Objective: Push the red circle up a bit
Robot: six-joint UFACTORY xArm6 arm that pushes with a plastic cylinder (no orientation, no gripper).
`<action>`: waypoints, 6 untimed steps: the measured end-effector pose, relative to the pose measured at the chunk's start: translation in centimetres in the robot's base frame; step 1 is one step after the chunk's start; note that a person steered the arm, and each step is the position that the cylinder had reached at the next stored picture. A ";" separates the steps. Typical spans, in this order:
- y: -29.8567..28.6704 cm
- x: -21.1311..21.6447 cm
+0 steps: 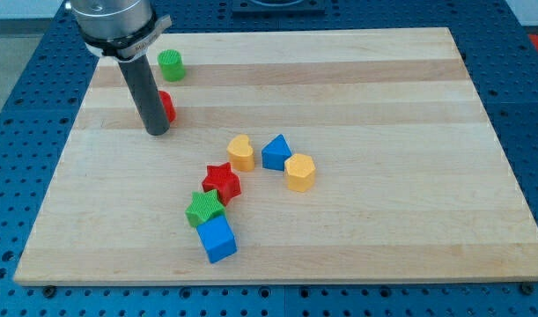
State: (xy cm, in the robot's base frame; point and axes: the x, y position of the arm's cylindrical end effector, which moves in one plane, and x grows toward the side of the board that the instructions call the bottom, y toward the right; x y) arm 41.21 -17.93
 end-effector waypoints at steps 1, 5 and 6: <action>-2.5 0.2; 0.1 -2.1; 0.2 -2.9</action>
